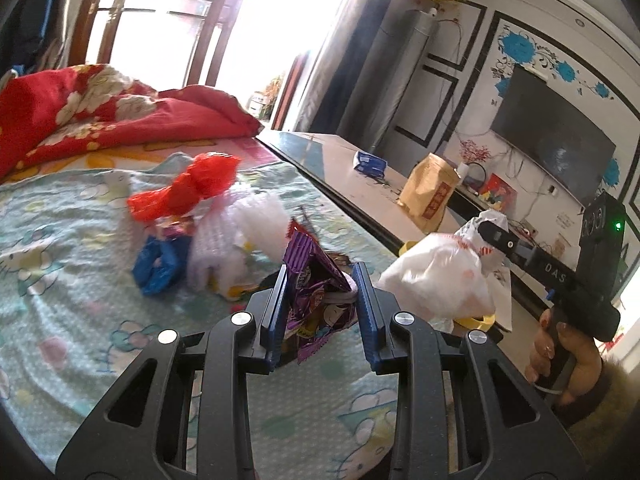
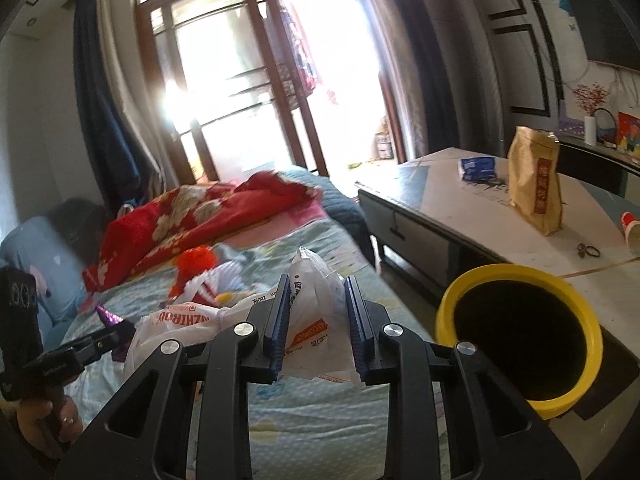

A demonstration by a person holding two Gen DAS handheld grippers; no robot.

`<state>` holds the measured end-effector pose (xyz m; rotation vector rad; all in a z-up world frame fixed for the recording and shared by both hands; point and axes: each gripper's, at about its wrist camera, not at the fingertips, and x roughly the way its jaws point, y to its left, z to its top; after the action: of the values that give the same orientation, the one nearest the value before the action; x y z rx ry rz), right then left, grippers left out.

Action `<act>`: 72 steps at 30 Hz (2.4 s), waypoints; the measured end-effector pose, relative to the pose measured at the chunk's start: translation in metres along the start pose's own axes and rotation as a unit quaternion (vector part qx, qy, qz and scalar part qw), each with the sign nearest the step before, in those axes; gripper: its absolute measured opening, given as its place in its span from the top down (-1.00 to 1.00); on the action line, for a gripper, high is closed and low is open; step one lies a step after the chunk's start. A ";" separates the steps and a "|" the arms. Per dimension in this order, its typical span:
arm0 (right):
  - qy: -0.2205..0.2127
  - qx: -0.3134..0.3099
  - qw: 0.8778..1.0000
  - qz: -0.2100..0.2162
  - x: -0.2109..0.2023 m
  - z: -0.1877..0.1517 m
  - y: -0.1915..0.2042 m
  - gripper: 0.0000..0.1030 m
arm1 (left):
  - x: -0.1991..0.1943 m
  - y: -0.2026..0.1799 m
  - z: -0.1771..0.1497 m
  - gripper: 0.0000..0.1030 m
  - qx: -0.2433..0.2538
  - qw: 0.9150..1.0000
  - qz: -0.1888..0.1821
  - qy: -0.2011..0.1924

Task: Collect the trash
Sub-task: 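Carry the purple wrapper and white bag in both tools over the yellow-rimmed bin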

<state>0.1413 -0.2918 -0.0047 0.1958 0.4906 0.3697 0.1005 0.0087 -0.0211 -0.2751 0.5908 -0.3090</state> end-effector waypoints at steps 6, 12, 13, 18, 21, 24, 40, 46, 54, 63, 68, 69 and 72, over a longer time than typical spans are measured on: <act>-0.019 0.026 0.999 -0.025 -0.010 0.008 -0.028 0.50 | 0.014 -0.018 0.006 0.53 0.019 1.000 -0.013 0.003; -0.032 0.049 0.997 -0.054 -0.019 0.012 -0.056 0.50 | 0.030 -0.038 0.012 0.53 0.040 0.999 -0.031 0.010; -0.034 0.052 0.996 -0.059 -0.020 0.012 -0.061 0.50 | 0.033 -0.040 0.013 0.53 0.042 0.998 -0.034 0.011; -0.043 0.070 0.994 -0.079 -0.025 0.014 -0.077 0.50 | 0.047 -0.059 0.015 0.53 0.057 0.997 -0.053 0.016; -0.047 0.077 0.992 -0.091 -0.027 0.013 -0.086 0.50 | 0.055 -0.071 0.016 0.53 0.062 0.996 -0.063 0.019; -0.050 0.086 0.990 -0.102 -0.029 0.013 -0.096 0.50 | 0.065 -0.080 0.016 0.53 0.068 0.995 -0.073 0.023; -0.054 0.152 0.973 -0.163 -0.032 0.004 -0.159 0.50 | 0.111 -0.128 0.011 0.53 0.086 0.989 -0.115 0.043; -0.053 0.168 0.963 -0.204 -0.033 -0.005 -0.185 0.50 | 0.130 -0.145 0.009 0.53 0.090 0.986 -0.126 0.055; -0.046 0.153 0.951 -0.265 -0.037 -0.020 -0.209 0.50 | 0.160 -0.155 0.005 0.52 0.085 0.984 -0.138 0.073; -0.018 0.123 0.945 -0.302 -0.024 -0.038 -0.222 0.50 | 0.193 -0.171 0.006 0.50 0.090 0.981 -0.145 0.093; -0.007 0.119 0.947 -0.298 -0.017 -0.044 -0.225 0.48 | 0.210 -0.186 0.008 0.48 0.099 0.979 -0.146 0.097; -0.005 0.119 0.947 -0.297 -0.016 -0.045 -0.225 0.48 | 0.213 -0.188 0.009 0.47 0.101 0.979 -0.148 0.099; 0.002 0.121 0.950 -0.288 -0.012 -0.048 -0.225 0.43 | 0.222 -0.196 0.012 0.44 0.106 0.977 -0.151 0.103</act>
<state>0.1751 -0.4980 -0.1015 0.2780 0.5729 -0.2635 0.2421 -0.2491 -0.0564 -0.1256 0.7139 -0.6965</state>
